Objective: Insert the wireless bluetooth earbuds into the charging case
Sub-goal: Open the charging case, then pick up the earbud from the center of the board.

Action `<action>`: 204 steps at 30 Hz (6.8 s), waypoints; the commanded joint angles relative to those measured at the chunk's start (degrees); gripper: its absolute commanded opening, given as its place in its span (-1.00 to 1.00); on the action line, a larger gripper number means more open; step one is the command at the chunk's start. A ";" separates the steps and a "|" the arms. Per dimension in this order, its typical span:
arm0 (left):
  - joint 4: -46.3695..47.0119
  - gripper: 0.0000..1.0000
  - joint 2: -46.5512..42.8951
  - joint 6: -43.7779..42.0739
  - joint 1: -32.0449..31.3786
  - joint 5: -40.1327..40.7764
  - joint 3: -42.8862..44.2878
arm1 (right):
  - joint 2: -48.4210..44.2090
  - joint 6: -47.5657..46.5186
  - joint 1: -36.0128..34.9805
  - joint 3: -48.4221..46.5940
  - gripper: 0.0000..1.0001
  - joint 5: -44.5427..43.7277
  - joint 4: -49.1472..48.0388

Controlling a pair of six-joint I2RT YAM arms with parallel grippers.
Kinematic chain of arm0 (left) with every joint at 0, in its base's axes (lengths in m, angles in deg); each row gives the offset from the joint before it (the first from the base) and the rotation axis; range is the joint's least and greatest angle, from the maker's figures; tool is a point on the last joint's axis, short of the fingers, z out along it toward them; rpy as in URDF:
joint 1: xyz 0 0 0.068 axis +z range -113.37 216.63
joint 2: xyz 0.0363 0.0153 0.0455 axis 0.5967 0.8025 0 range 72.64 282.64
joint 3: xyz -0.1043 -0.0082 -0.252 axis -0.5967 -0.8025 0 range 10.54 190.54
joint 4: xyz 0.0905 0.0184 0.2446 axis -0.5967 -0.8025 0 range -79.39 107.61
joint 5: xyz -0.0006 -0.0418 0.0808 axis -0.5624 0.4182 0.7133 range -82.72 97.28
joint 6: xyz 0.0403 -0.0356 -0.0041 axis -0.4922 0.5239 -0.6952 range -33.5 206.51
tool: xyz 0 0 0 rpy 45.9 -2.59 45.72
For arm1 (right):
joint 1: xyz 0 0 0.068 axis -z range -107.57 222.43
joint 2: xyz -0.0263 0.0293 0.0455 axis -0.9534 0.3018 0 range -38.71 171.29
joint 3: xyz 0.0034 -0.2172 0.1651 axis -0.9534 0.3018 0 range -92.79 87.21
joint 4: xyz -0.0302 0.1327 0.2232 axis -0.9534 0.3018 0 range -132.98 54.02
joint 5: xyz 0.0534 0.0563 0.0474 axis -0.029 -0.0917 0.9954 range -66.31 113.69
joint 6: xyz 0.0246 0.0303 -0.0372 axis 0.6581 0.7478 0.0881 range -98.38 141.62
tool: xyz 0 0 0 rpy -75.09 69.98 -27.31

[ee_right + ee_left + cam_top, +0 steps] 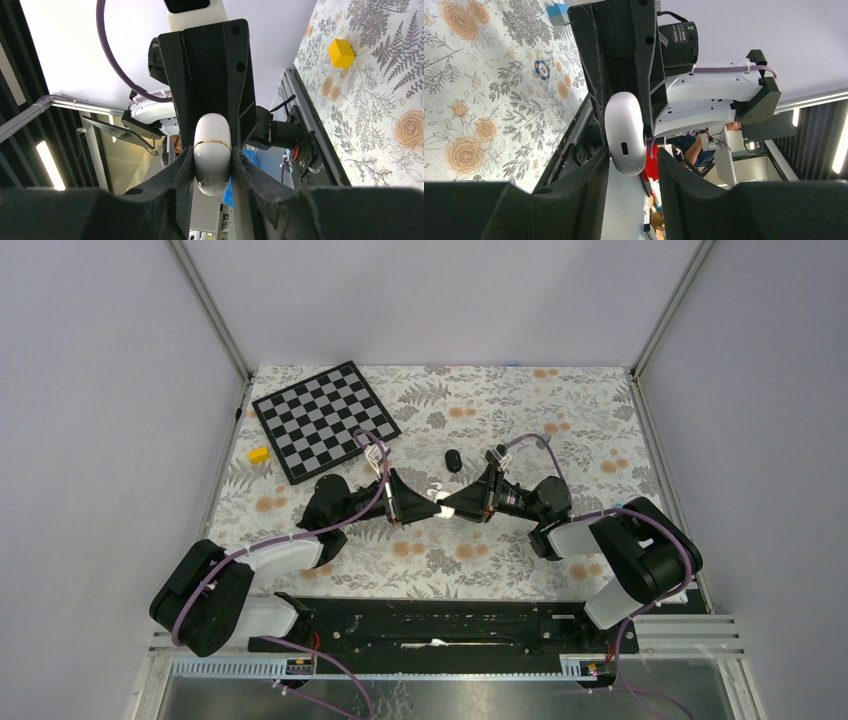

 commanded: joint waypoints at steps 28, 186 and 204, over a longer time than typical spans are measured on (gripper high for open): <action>3.90 -1.00 -3.30 2.53 0.67 0.39 1.00 | -13.48 -17.29 0.85 0.62 0.24 -1.71 20.28; 38.72 -1.00 6.39 34.11 2.52 3.43 6.88 | -10.91 -5.71 2.65 -11.70 -0.53 -1.95 -9.70; 35.81 0.51 6.50 31.76 2.74 3.29 6.18 | -10.51 -4.39 2.73 -9.25 -1.00 -4.20 -9.34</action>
